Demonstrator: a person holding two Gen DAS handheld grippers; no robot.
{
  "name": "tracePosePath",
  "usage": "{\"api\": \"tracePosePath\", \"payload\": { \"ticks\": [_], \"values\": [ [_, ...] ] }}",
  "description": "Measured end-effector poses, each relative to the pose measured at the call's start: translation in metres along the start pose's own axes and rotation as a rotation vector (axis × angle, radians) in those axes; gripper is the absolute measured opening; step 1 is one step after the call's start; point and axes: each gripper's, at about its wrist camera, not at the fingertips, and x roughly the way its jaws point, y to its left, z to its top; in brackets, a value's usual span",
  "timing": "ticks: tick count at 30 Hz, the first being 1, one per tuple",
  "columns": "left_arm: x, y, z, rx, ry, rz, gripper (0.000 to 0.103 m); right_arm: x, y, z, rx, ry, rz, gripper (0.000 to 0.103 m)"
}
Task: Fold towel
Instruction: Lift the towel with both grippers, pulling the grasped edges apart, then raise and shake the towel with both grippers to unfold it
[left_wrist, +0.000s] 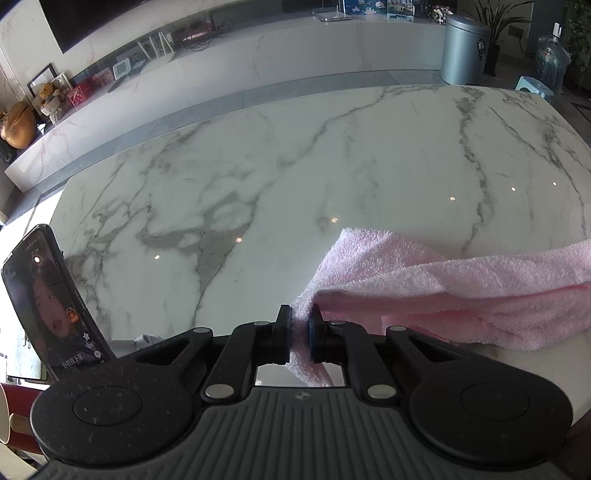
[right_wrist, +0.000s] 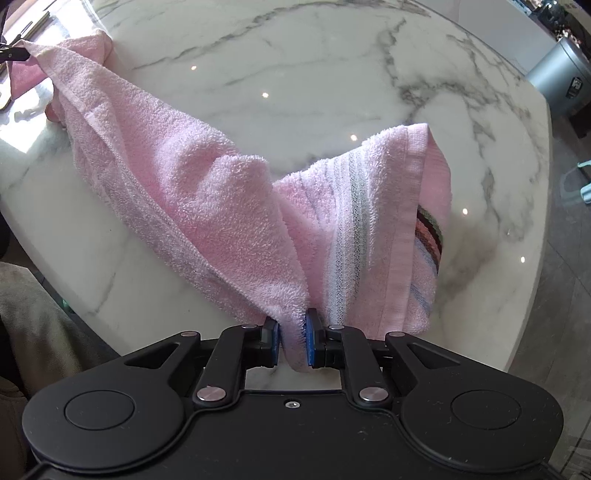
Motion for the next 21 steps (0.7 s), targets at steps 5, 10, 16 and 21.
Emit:
{"api": "tracePosePath", "payload": {
  "ticks": [5, 10, 16, 21],
  "values": [
    [0.001, -0.004, -0.002, 0.003, 0.002, -0.008, 0.007, -0.014, 0.019, -0.003, -0.135, -0.073, -0.024, 0.031],
    [0.002, -0.003, -0.003, 0.002, 0.006, -0.01, 0.007, -0.006, 0.038, -0.004, -0.279, -0.095, -0.121, 0.031],
    [0.0, 0.0, -0.002, 0.003, 0.002, -0.006, 0.007, -0.007, 0.038, -0.004, -0.37, -0.085, -0.236, 0.042],
    [0.001, 0.001, -0.002, 0.0, 0.003, -0.003, 0.007, -0.009, 0.023, -0.005, -0.335, -0.095, -0.213, 0.021]
  ]
}}
